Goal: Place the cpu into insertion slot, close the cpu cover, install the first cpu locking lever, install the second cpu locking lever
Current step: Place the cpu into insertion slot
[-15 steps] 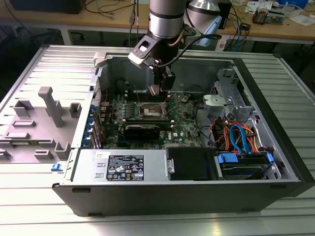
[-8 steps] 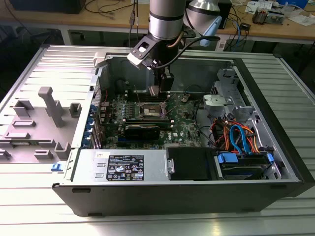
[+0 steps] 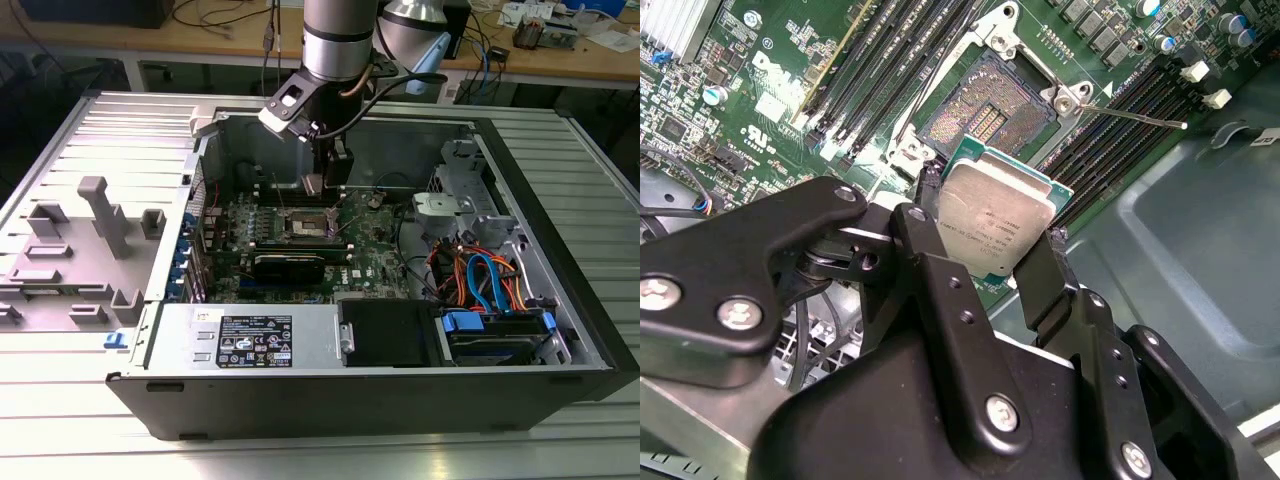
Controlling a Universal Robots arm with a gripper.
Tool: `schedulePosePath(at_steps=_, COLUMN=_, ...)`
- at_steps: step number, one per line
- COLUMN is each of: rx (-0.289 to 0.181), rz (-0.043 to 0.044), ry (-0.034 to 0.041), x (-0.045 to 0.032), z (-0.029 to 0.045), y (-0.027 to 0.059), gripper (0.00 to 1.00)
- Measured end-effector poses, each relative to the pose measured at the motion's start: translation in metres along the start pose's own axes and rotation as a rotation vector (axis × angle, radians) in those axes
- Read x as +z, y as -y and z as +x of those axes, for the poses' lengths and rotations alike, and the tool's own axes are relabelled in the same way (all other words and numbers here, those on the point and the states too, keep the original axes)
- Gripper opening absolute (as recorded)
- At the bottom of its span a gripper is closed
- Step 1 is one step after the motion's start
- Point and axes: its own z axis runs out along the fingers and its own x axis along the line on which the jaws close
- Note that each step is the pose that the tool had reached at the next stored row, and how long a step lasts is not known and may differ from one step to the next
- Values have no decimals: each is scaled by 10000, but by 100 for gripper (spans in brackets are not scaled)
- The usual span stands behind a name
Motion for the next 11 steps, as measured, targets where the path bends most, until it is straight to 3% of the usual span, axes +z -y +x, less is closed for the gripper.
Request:
schedulePosePath(at_steps=5, rx=88, rz=-1, ry=-1, x=6, z=0, y=0, gripper=55)
schedulePosePath(at_steps=11, rx=686, rz=0, ry=5, x=26, z=0, y=1, gripper=55)
